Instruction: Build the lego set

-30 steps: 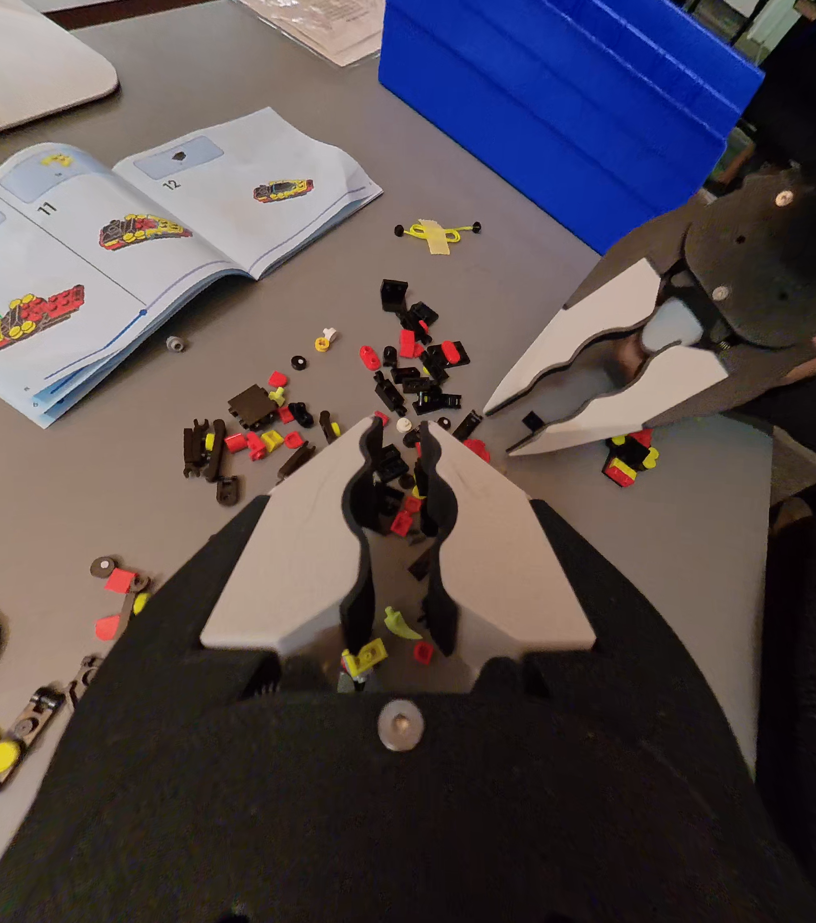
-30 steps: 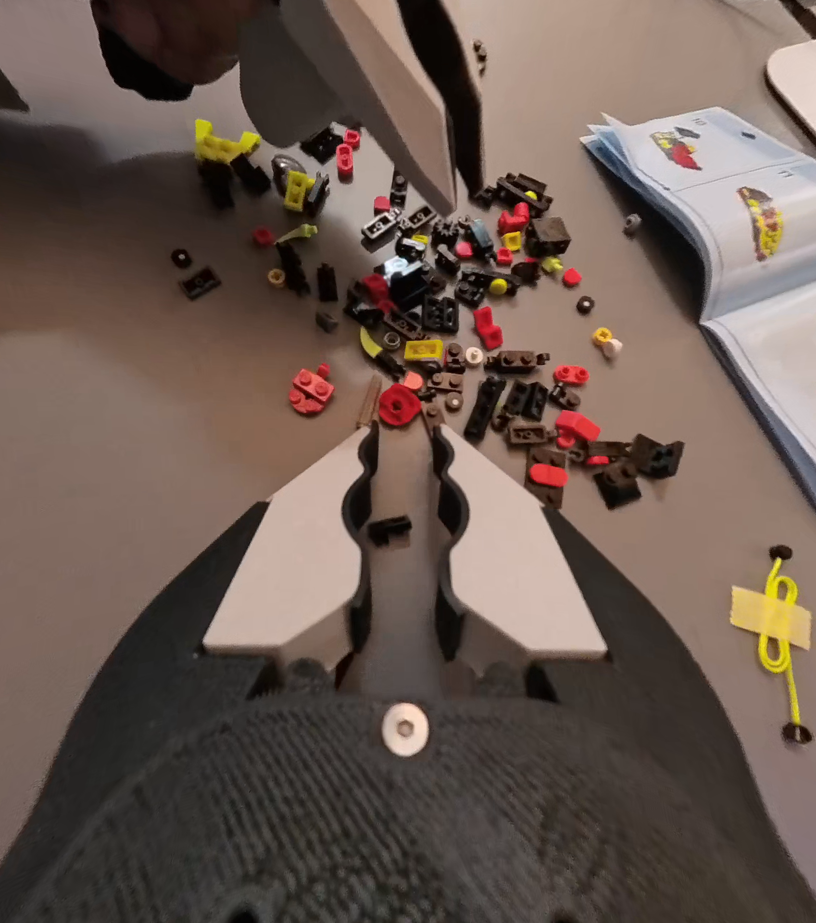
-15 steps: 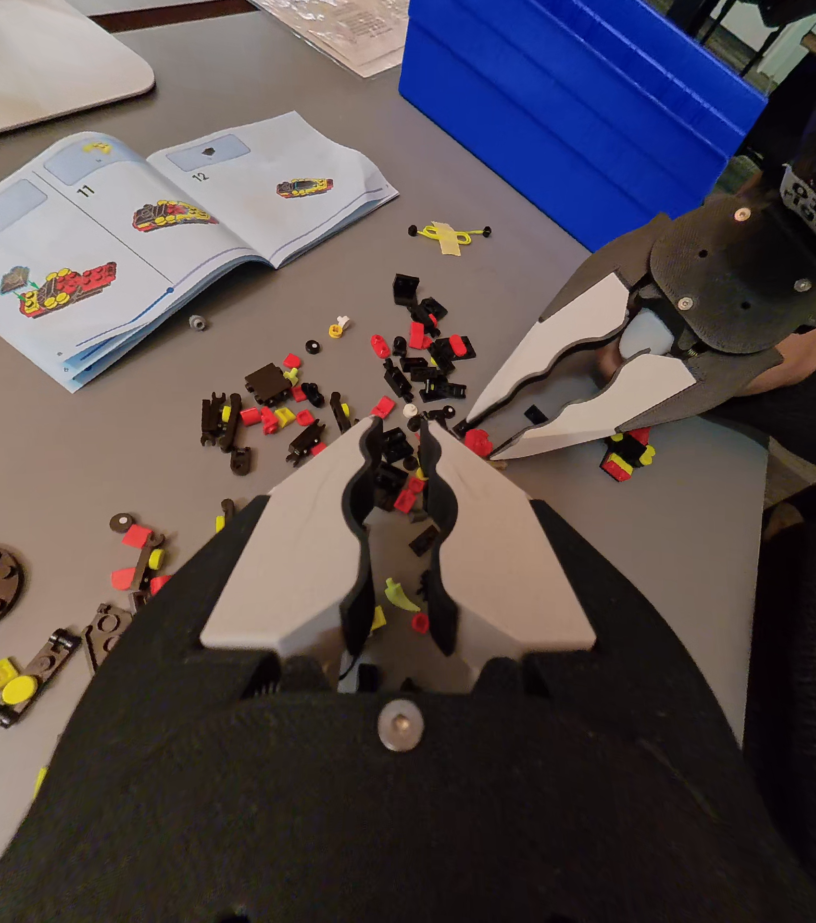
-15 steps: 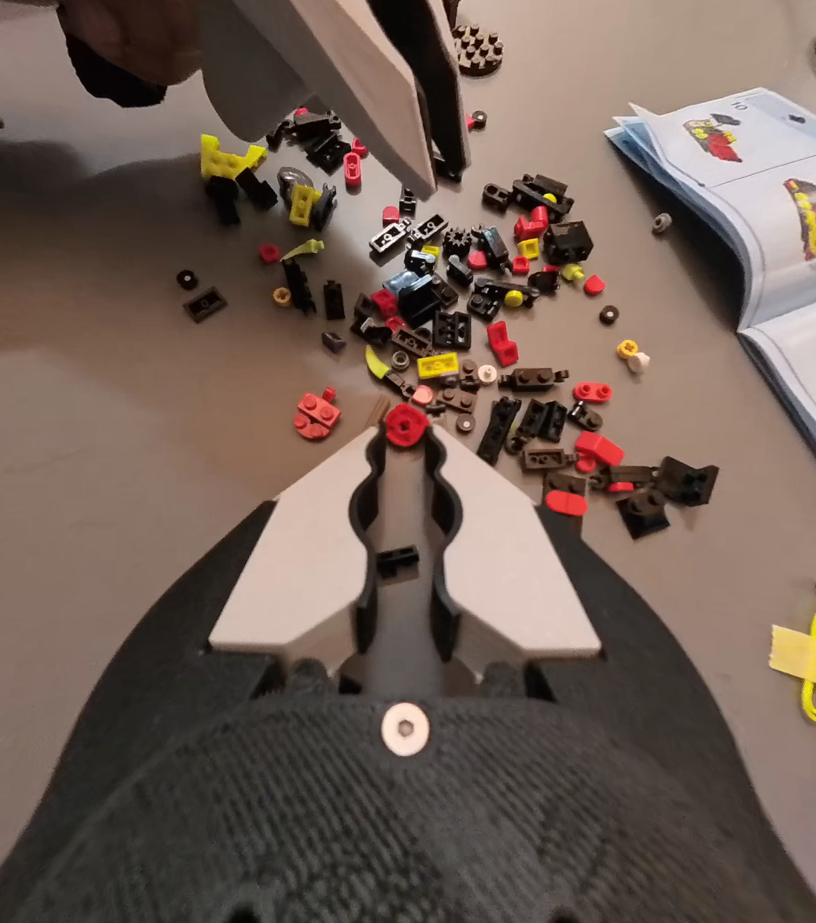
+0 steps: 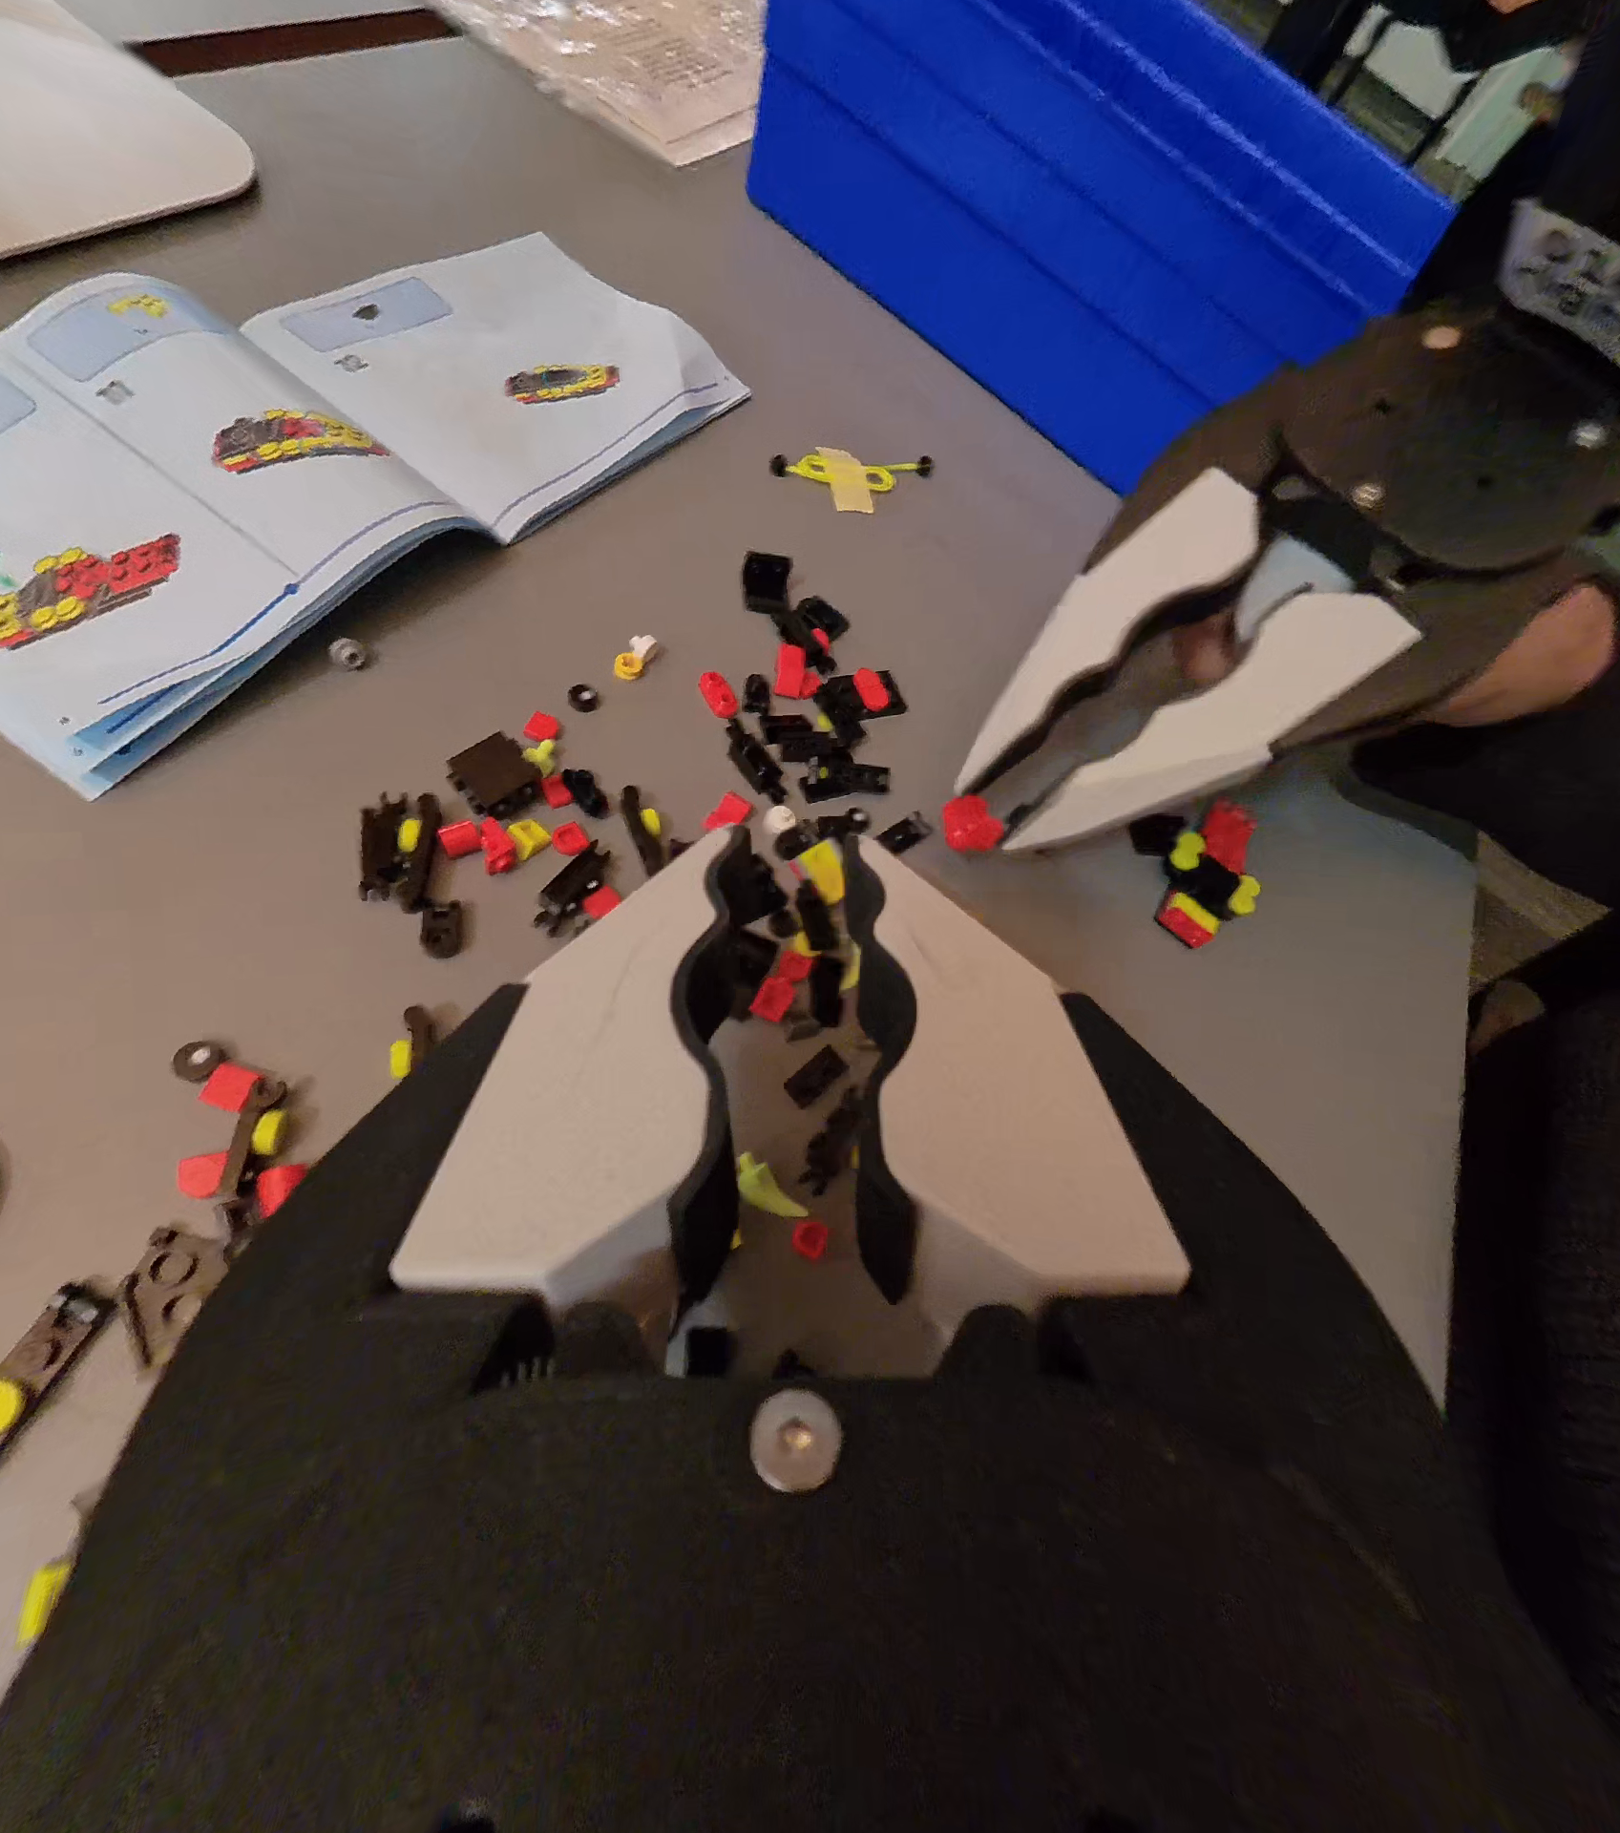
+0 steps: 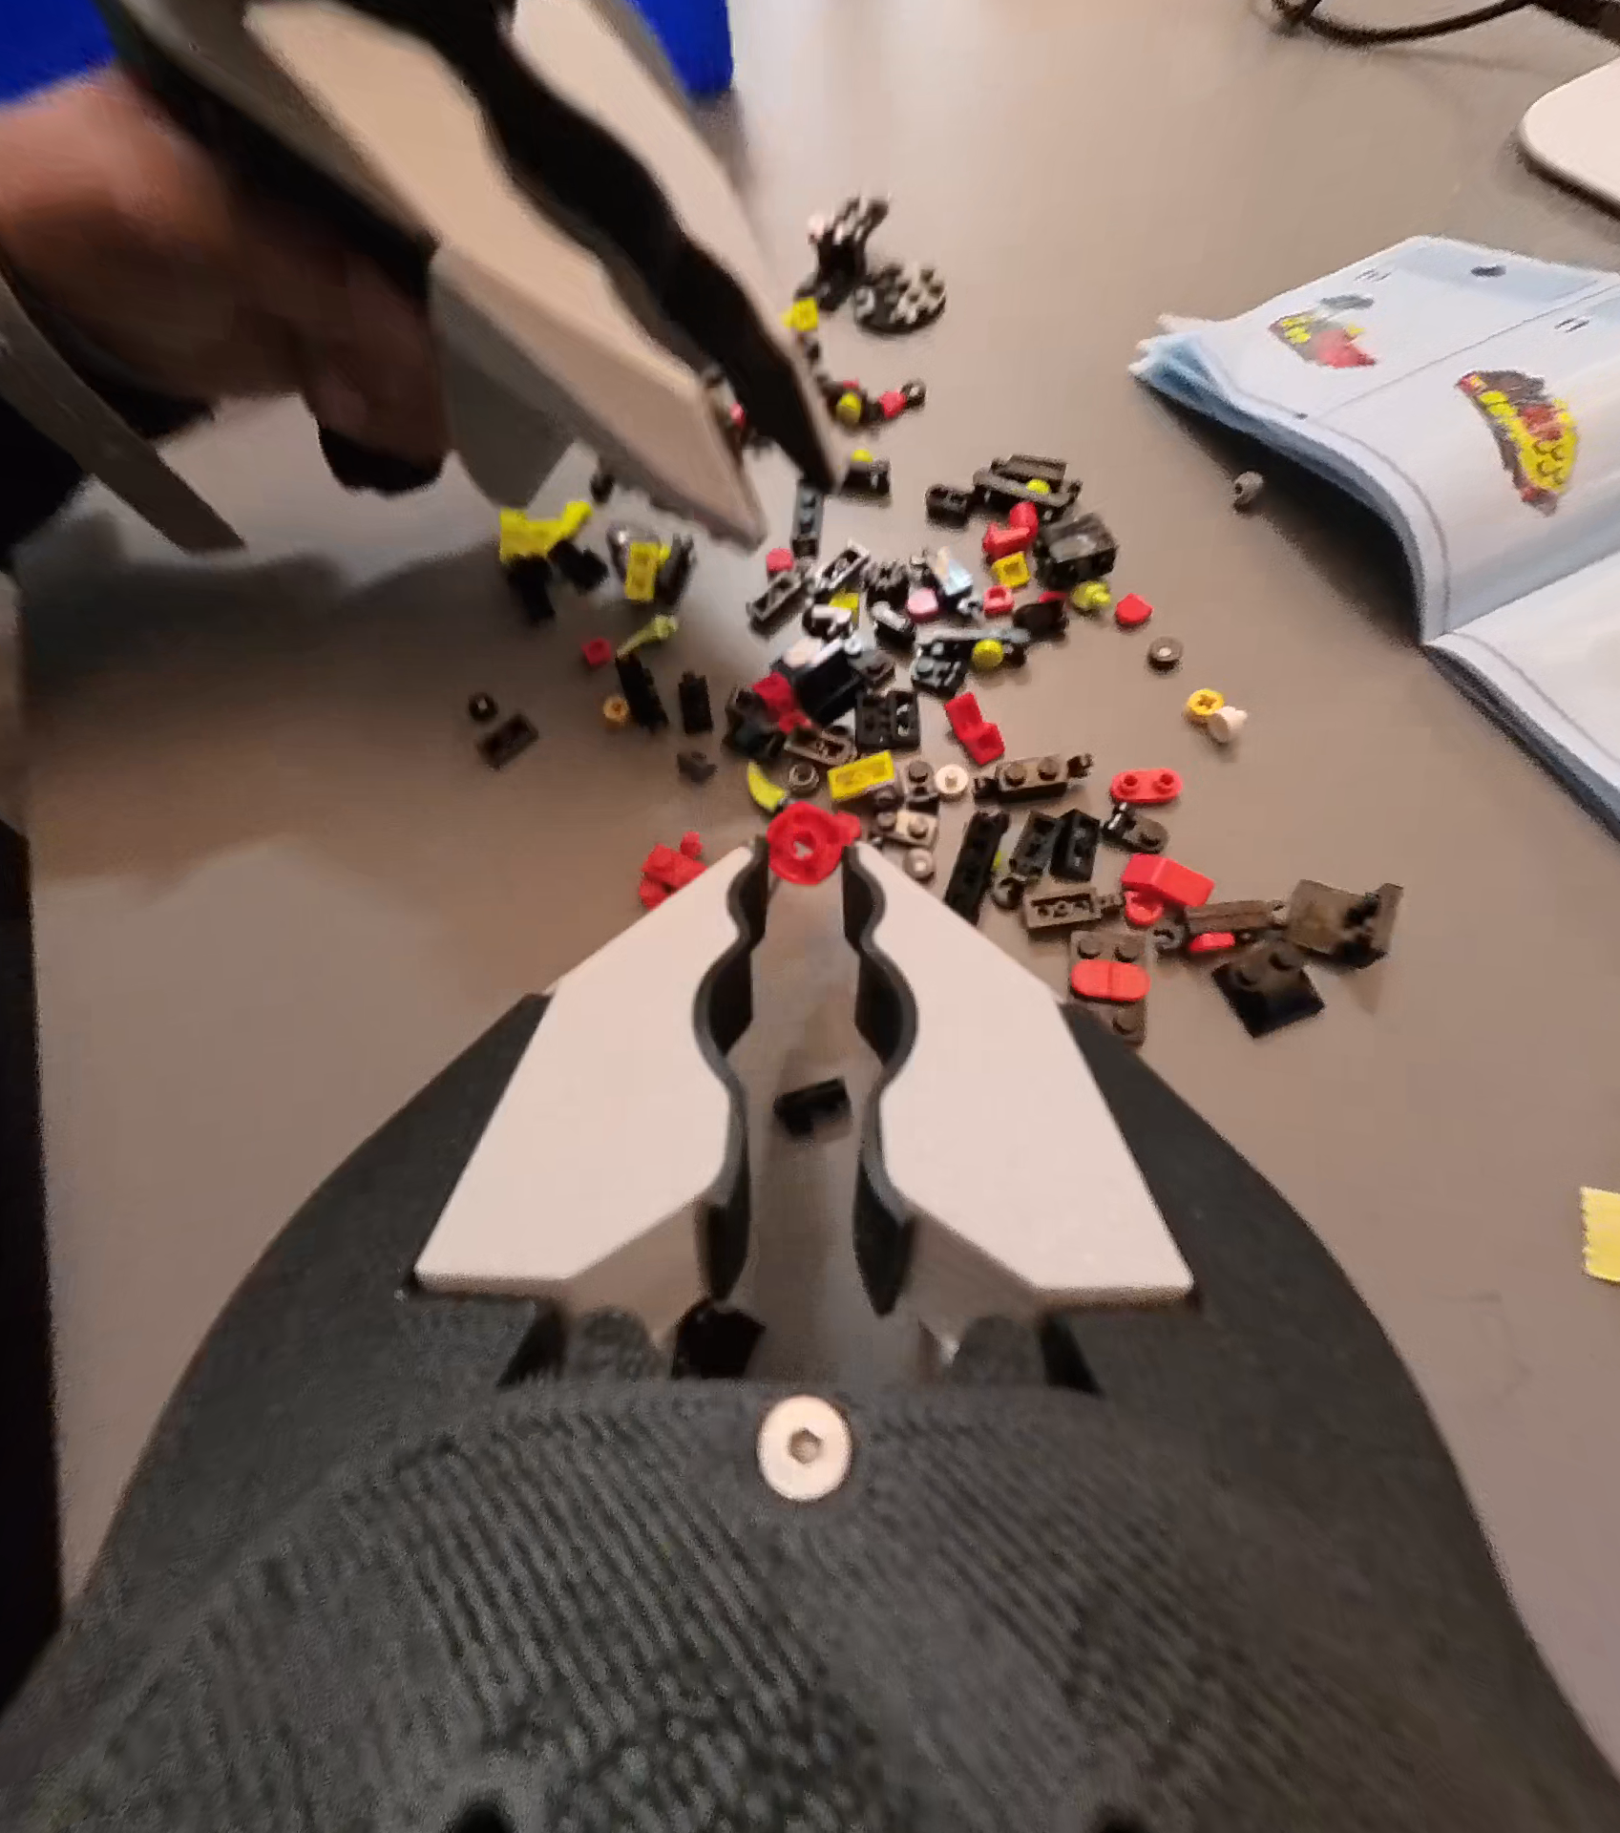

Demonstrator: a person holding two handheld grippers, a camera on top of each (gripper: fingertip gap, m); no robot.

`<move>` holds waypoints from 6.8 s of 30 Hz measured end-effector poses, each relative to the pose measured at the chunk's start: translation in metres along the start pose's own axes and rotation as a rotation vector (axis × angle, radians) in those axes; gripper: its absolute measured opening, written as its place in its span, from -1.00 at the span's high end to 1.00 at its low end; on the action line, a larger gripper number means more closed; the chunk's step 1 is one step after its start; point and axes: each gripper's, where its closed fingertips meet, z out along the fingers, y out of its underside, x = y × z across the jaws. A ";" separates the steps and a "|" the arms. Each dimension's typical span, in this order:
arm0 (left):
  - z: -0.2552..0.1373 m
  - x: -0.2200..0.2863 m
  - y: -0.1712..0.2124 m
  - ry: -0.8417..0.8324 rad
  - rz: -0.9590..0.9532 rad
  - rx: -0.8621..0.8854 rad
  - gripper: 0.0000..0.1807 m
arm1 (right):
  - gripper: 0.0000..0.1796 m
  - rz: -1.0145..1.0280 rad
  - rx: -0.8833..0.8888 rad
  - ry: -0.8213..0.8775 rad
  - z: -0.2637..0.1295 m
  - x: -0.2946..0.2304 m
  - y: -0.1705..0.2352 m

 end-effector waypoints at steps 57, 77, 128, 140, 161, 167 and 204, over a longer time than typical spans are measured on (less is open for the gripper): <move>0.002 -0.017 0.017 -0.220 0.263 -0.117 0.87 | 0.84 -0.220 -0.213 -0.119 0.001 -0.025 0.039; -0.055 -0.065 0.028 -0.440 -0.011 -0.020 0.83 | 0.65 -0.084 -0.228 -0.140 0.020 -0.016 0.025; -0.046 -0.059 0.030 -0.419 0.005 -0.049 0.81 | 0.82 -0.196 -0.258 -0.178 0.000 -0.013 0.039; -0.045 -0.057 0.030 -0.416 0.013 -0.053 0.81 | 0.83 -0.166 -0.174 0.003 0.000 0.016 0.020; -0.043 -0.055 0.030 -0.411 0.015 -0.057 0.81 | 0.84 -0.210 -0.226 0.069 0.013 0.017 0.025; -0.044 -0.055 0.030 -0.411 0.015 -0.055 0.81 | 0.93 -0.198 -0.256 0.042 0.007 0.018 0.032; -0.042 -0.050 0.024 -0.380 -0.001 -0.017 0.80 | 1.00 -0.227 -0.094 0.020 0.038 0.002 -0.014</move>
